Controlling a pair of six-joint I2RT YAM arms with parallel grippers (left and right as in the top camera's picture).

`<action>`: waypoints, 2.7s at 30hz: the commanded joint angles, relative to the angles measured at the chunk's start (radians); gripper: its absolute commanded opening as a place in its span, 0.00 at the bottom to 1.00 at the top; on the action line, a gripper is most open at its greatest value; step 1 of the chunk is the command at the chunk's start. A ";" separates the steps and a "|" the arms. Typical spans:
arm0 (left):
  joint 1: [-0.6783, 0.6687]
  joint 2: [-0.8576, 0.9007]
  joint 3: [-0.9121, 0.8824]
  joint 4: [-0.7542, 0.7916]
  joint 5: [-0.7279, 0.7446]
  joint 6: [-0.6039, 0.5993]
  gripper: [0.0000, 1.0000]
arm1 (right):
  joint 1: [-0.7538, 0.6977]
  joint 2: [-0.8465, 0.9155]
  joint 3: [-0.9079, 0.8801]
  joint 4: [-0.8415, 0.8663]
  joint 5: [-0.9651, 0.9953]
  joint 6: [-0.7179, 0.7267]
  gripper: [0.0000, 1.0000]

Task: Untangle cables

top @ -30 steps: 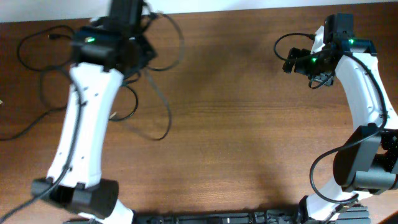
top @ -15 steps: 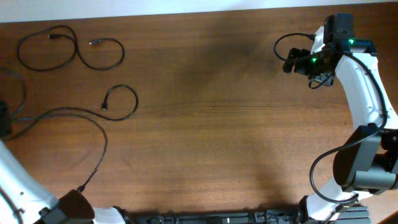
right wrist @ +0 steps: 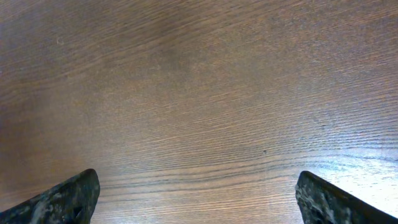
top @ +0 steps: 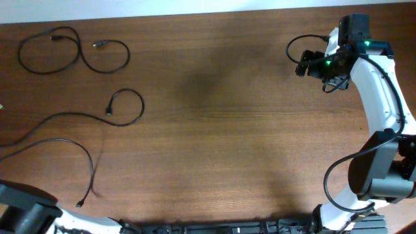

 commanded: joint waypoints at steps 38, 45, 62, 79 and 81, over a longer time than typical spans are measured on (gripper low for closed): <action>0.002 0.308 -0.079 -0.005 0.008 0.489 0.88 | -0.005 0.007 -0.002 0.000 0.006 0.008 0.98; -0.023 0.356 -0.279 0.311 -0.045 0.536 0.99 | -0.005 0.007 -0.002 0.000 0.006 0.008 0.98; -0.023 0.352 -0.292 0.383 0.092 0.638 0.93 | -0.005 0.007 -0.002 0.000 0.006 0.008 0.98; 0.017 0.274 -0.347 0.296 0.065 0.692 0.97 | -0.005 0.007 -0.002 0.000 0.006 0.008 0.98; 0.042 0.221 -0.347 0.292 0.074 0.692 0.95 | -0.005 0.007 -0.002 0.000 0.006 0.008 0.98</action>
